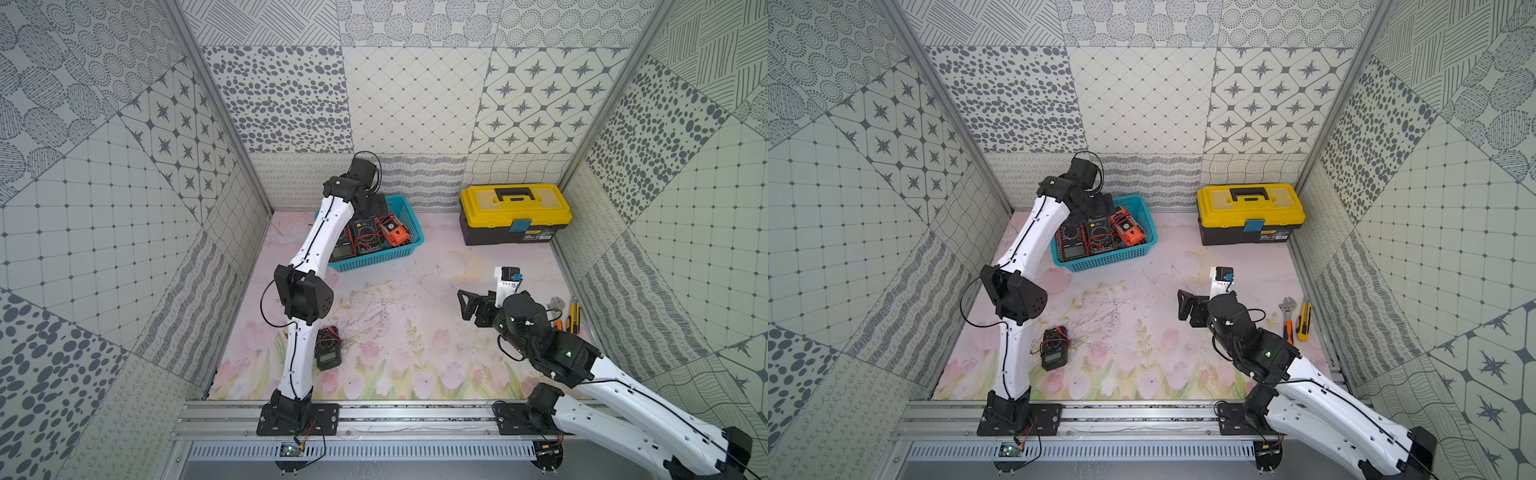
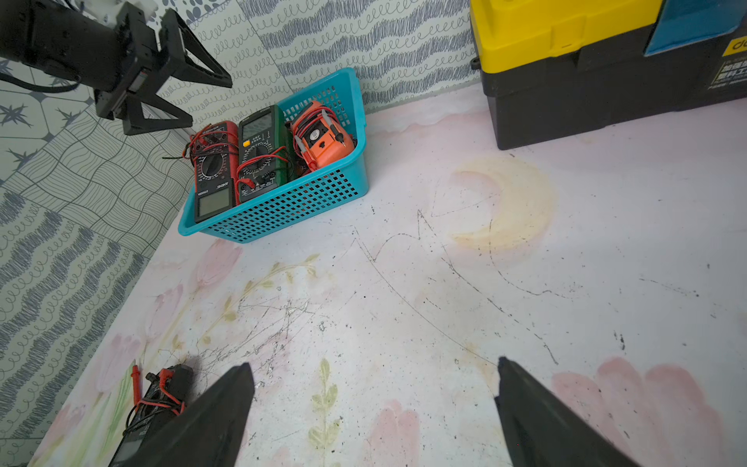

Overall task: Put the multimeter into the basket
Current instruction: Place the multimeter in the basket, then pick up the multimeter from the center of the board.

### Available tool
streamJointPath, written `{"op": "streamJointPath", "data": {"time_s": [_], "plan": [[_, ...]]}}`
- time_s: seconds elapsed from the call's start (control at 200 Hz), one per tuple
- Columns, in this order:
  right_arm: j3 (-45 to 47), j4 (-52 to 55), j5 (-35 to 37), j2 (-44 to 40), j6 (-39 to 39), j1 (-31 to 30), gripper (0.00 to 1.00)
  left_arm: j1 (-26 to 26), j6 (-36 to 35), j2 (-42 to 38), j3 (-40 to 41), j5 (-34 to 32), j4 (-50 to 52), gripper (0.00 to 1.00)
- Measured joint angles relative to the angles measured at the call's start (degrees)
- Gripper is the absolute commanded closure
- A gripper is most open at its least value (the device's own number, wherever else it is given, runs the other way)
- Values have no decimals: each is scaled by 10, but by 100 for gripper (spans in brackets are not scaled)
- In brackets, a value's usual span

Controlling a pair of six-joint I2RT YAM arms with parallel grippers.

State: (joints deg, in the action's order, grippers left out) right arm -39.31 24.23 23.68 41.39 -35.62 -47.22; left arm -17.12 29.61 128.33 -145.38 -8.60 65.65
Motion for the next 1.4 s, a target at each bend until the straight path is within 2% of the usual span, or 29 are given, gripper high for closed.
{"op": "streamJointPath", "data": {"time_s": [0.145,0.255,0.345,0.62,0.881,1.171,1.401], "plan": [[0,0,0,-2,0,0,2,0,-4,-47,11,-11,2,1],[0,0,1,3,0,0,2,-1,-8,-108,75,-19,-3,1],[0,0,4,14,-1,0,2,-2,-10,-177,173,-23,-14,1],[-8,9,10,65,-5,0,2,-13,8,-427,544,-20,-55,1],[-16,11,10,93,-10,0,2,-27,64,-596,778,-15,-46,1],[-16,11,17,92,-17,0,2,-31,124,-706,960,19,-22,1],[-16,10,23,92,-17,0,2,-35,164,-726,1017,51,-26,1]]}}
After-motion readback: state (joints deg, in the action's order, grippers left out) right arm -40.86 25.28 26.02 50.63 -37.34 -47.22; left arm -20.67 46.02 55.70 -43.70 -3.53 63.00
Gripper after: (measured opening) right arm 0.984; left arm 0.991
